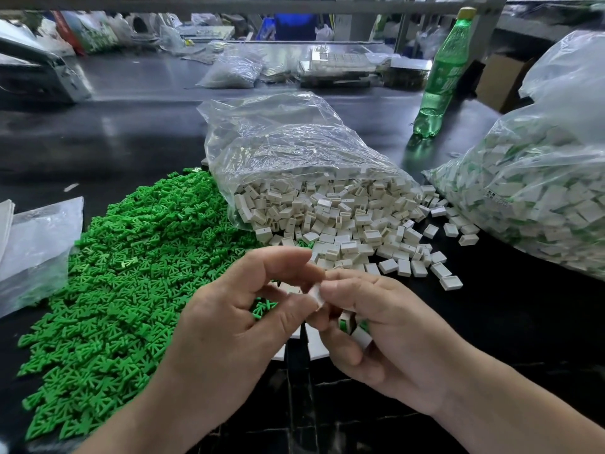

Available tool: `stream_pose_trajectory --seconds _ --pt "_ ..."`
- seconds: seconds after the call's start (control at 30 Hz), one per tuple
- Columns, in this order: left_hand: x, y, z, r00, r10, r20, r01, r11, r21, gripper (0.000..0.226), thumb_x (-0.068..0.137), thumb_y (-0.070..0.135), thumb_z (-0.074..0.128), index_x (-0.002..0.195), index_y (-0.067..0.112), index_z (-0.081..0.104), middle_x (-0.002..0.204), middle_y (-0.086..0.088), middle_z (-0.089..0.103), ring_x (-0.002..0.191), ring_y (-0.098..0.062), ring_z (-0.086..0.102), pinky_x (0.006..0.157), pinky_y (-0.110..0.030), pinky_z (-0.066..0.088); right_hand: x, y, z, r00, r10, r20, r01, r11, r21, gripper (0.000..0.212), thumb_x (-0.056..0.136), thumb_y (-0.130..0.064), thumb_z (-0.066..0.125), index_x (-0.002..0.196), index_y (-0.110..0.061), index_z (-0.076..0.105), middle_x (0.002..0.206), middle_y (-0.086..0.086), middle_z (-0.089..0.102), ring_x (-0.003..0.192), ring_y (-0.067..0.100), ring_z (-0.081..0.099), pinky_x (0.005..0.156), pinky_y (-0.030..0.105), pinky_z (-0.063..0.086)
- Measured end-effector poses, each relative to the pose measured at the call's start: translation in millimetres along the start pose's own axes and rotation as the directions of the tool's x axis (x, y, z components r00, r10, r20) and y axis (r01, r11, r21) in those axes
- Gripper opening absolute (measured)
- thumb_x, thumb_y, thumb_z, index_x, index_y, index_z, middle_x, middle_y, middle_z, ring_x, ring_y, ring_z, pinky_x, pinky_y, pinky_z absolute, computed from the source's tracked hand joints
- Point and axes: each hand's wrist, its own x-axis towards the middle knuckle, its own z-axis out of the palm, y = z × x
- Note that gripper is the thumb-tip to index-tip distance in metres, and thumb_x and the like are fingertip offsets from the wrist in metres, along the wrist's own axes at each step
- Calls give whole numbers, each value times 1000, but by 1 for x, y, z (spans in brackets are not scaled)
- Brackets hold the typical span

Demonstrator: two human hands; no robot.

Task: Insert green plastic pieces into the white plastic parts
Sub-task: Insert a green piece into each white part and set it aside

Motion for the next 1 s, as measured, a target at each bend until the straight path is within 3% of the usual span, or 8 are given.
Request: stream_pose_trajectory --seconds 0.07,0.13,0.27,0.4,0.63,0.8,0.93,1.0 --pt "3 -4 -9 1000 -13 14 11 997 80 34 81 40 64 116 39 61 106 26 67 92 7 65 67 -2 47 1 0 -4 1000 12 15 -14 996 86 8 83 -16 62 81 -14 70 73 7 60 41 9 46 31 17 30" --pt "8 -13 -24 999 -41 -23 46 966 254 29 79 50 58 107 44 62 96 26 66 92 15 59 63 2 44 3 -1 -9 1000 11 26 -16 981 193 17 80 -11 59 96 -11 64 72 7 59 41 9 47 30 17 33" --pt "9 -30 -38 972 -199 129 95 826 556 16 82 57 58 93 47 65 91 28 58 82 7 57 72 -19 51 4 -1 -17 999 -16 38 5 963 270 29 82 -7 55 111 -9 59 73 8 57 41 10 48 30 18 36" --pt "8 -36 -32 942 -242 231 -8 673 739 24 87 58 55 108 49 62 97 28 50 85 4 49 67 -14 35 5 0 -17 999 -13 46 1 967 253 23 84 -7 56 107 -9 56 75 8 59 42 10 50 30 18 37" --pt "9 -35 -28 944 -245 221 -31 599 800 35 90 57 51 124 48 54 102 25 50 98 1 46 73 -19 33 5 2 -14 1000 -3 16 -1 978 207 16 85 -12 67 98 -12 57 76 7 60 43 10 50 30 17 36" --pt "11 -38 -29 951 -234 202 -8 633 774 22 90 53 55 107 43 62 92 22 50 87 0 45 67 -17 32 5 2 -14 1000 -18 6 16 983 184 12 84 -12 72 95 -14 66 76 7 59 44 10 49 31 18 36" --pt "10 -43 -27 970 -139 200 -65 643 763 24 94 46 47 99 35 67 89 18 55 87 -5 53 75 -24 46 6 3 -13 1000 -19 -13 21 984 174 13 83 -13 73 95 -14 69 77 8 60 45 11 49 32 18 36" --pt "10 -43 -27 986 -92 137 -34 697 717 23 94 41 48 93 30 68 83 16 60 79 -5 56 71 -28 51 5 4 -11 998 -35 -46 40 995 95 11 83 -14 77 93 -14 72 77 8 60 46 11 48 32 19 35"
